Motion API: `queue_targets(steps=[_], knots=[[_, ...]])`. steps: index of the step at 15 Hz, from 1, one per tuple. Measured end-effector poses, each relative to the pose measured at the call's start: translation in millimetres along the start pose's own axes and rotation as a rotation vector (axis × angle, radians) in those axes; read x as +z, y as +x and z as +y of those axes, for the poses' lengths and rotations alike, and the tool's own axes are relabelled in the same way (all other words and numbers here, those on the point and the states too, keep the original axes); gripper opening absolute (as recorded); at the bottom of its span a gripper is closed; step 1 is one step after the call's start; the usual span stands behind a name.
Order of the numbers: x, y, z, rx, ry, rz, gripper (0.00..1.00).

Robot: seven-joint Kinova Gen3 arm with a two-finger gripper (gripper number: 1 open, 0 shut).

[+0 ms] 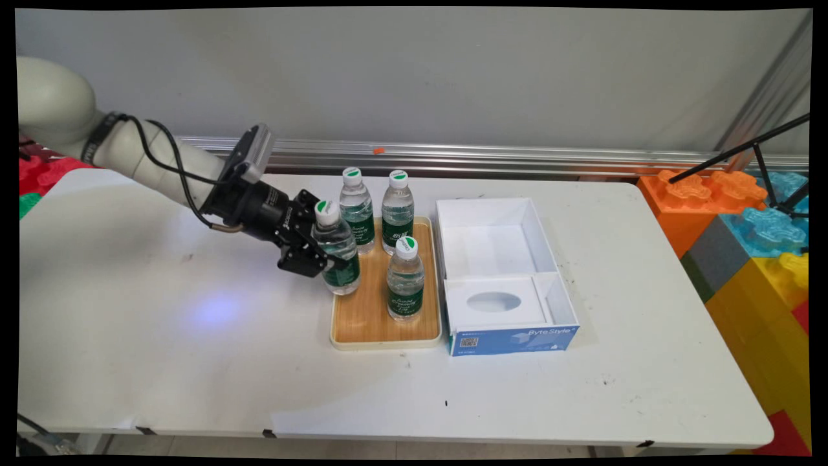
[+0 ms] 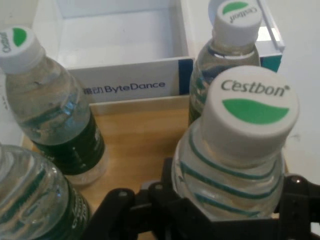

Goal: Place the picked object on the tray

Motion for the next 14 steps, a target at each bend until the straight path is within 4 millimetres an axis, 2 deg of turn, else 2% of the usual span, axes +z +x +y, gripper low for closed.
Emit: queue_targets(steps=[14], knots=[[46.3,-26.9,1.2,0.036,-0.024,0.035,0.00]])
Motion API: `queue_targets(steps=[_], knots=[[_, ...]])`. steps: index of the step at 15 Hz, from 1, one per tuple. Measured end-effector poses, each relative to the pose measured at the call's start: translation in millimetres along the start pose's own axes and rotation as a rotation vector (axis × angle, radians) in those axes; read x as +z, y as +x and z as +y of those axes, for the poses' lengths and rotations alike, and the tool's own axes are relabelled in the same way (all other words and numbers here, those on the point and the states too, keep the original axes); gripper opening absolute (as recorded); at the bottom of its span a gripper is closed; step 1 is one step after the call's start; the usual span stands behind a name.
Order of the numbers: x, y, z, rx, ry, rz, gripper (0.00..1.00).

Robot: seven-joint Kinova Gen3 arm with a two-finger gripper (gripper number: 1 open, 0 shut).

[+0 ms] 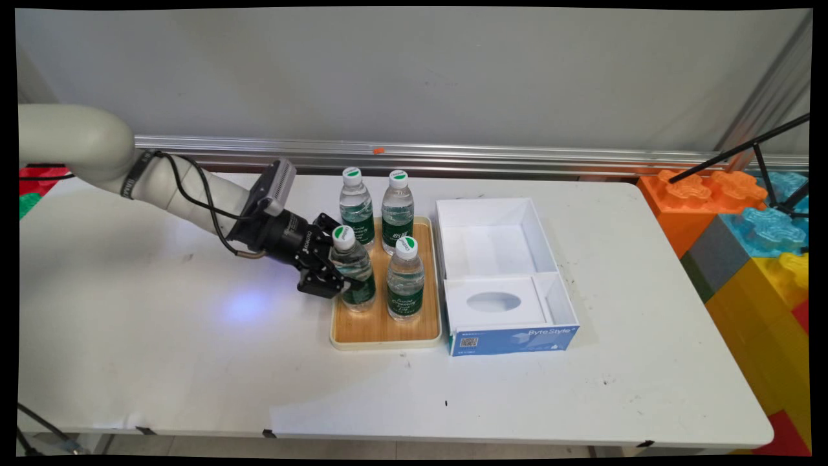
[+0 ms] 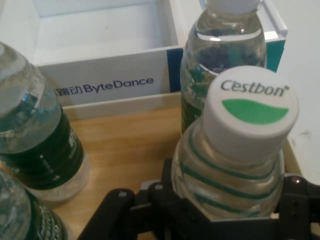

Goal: Place the picked object on the tray

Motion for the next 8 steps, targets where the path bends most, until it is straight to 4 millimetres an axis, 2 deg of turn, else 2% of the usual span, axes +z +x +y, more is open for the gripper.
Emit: queue_targets(steps=[4,5,8], knots=[[6.9,-5.1,-0.4,0.007,-0.004,-0.003,0.00],[7.8,-5.7,-0.4,0.008,-0.004,-0.003,1.00],[11.3,-6.3,-1.6,0.012,-0.008,-0.007,1.00]])
